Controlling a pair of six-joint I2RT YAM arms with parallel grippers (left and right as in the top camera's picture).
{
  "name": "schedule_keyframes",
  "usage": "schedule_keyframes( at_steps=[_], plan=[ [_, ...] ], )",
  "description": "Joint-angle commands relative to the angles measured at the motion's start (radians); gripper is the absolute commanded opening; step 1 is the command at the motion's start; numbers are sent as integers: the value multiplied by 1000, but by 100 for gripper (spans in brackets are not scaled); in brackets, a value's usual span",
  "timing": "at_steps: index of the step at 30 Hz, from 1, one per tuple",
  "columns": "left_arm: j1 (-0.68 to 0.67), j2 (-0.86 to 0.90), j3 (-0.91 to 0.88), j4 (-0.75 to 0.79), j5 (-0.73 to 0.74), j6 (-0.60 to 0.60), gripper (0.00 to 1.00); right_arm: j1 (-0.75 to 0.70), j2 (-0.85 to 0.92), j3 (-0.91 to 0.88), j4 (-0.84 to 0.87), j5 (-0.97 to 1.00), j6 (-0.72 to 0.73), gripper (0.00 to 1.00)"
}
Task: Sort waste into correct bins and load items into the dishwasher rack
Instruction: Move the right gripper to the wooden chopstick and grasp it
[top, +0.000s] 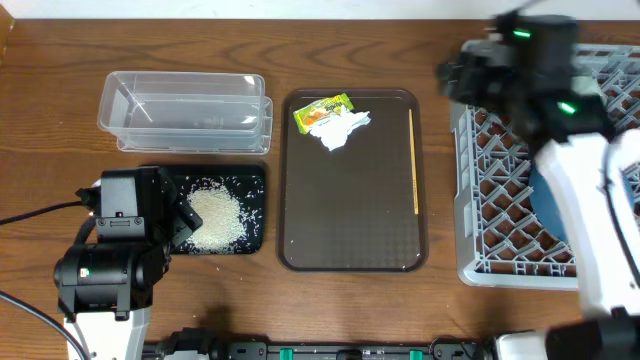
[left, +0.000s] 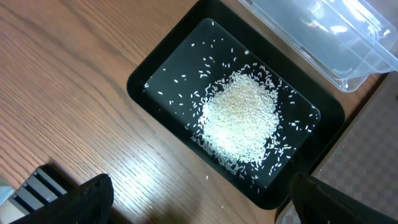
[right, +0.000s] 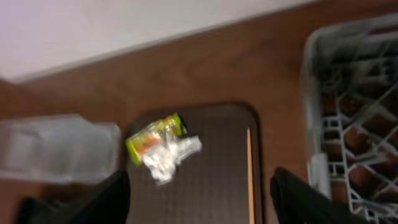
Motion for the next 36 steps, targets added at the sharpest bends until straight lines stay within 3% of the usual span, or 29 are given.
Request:
schedule_keyframes(
  at_steps=[1,4,5,7,8,17,22,36],
  plan=[
    [4,0,13,-3,-12,1,93,85,128,138,-124,172,-85,71],
    [4,0,13,-3,-12,1,93,130,243,225,-235,192,-85,75],
    [4,0,13,-3,-12,1,93,142,277,241,-258,191,-84,79],
    [4,0,13,-3,-12,1,93,161,322,245,-276,184,-85,98],
    [4,0,13,-3,-12,2,93,169,340,245,-278,184,-84,99],
    [4,0,13,-3,-12,1,93,201,428,226,-336,172,-80,98],
    [4,0,13,-3,-12,1,93,202,465,184,-333,166,-5,79],
    [4,0,13,-3,-12,1,93,203,496,-31,-169,148,67,77]
  ],
)
